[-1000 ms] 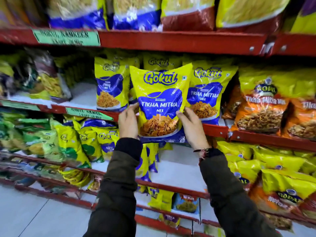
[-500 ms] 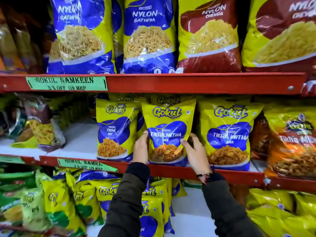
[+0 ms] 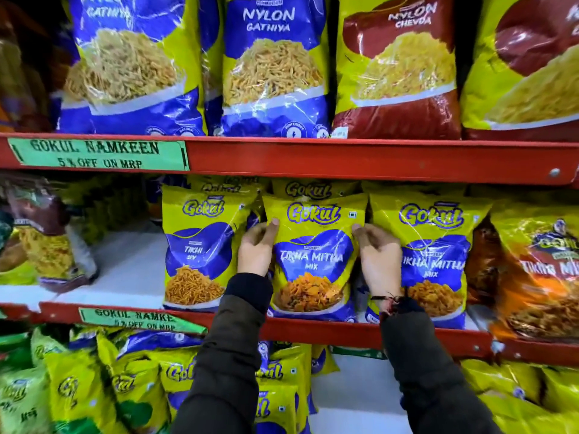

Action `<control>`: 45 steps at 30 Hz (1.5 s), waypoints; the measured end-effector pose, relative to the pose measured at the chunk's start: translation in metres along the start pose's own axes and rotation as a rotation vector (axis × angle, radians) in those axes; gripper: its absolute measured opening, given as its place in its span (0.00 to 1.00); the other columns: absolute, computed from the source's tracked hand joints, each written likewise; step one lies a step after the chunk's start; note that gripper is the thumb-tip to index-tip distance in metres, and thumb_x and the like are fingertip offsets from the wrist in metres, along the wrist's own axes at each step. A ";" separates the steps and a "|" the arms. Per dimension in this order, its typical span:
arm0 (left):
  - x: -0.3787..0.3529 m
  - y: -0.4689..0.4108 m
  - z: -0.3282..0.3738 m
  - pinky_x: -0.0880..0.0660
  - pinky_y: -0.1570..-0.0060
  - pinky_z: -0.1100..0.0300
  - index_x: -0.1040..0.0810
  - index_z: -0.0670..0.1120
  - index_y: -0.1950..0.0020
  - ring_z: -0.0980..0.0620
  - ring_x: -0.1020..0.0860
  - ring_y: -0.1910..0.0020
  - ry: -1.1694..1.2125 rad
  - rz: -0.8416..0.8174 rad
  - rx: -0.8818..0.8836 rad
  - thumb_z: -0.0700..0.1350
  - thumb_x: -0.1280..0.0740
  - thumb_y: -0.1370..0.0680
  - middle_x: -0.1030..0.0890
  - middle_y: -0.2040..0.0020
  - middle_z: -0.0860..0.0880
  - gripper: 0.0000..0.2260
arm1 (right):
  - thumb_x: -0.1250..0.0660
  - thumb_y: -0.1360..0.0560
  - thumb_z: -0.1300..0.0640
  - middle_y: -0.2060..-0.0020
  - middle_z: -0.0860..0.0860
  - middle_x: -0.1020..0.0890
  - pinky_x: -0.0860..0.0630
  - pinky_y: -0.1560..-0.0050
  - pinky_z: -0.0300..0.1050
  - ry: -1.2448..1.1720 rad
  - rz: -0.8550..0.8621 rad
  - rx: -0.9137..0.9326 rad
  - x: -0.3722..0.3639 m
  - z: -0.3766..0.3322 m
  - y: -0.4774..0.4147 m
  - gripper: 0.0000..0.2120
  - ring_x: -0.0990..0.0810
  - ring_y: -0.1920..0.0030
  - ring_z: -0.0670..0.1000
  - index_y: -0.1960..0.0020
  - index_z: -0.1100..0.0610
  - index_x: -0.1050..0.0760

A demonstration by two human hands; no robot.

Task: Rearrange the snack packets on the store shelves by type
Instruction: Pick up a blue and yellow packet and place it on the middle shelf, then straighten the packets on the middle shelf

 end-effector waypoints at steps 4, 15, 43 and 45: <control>0.008 0.000 0.005 0.39 0.64 0.57 0.33 0.49 0.66 0.53 0.39 0.68 0.001 0.095 -0.140 0.46 0.33 0.20 0.34 0.67 0.46 0.16 | 0.30 0.23 0.55 0.59 0.57 0.14 0.20 0.54 0.48 0.106 0.034 0.038 0.011 -0.003 -0.010 0.08 0.17 0.62 0.46 0.50 0.59 0.16; 0.005 -0.003 -0.009 0.32 0.49 0.60 0.28 0.48 0.46 0.49 0.23 0.55 -0.059 0.217 -0.136 0.49 0.36 0.19 0.21 0.52 0.47 0.06 | 0.38 0.19 0.52 0.47 0.62 0.14 0.21 0.50 0.50 0.478 0.192 0.333 0.009 -0.032 0.009 0.17 0.15 0.49 0.63 0.36 0.59 0.21; -0.210 0.161 0.026 0.53 0.19 0.45 0.41 0.49 0.20 0.48 0.50 0.17 -0.846 -0.016 -0.815 0.50 0.46 0.18 0.42 0.18 0.50 0.26 | 0.51 0.16 0.47 0.18 0.53 0.43 0.59 0.19 0.58 0.818 0.181 0.601 0.176 -0.021 0.009 0.27 0.53 0.17 0.54 0.20 0.58 0.44; -0.254 0.181 0.026 0.52 0.19 0.45 0.41 0.49 0.20 0.49 0.50 0.17 -0.835 -0.069 -0.823 0.51 0.46 0.18 0.41 0.18 0.49 0.25 | 0.50 0.16 0.47 0.19 0.54 0.42 0.56 0.19 0.61 0.822 0.191 0.559 0.222 -0.015 -0.004 0.27 0.52 0.17 0.55 0.20 0.59 0.43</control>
Point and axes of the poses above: each hand's wrist, its own y-axis away from the middle knuckle, its own x-axis out of the back of the hand, z = x × y, the point moved 8 cm from there along -y, towards the middle knuckle
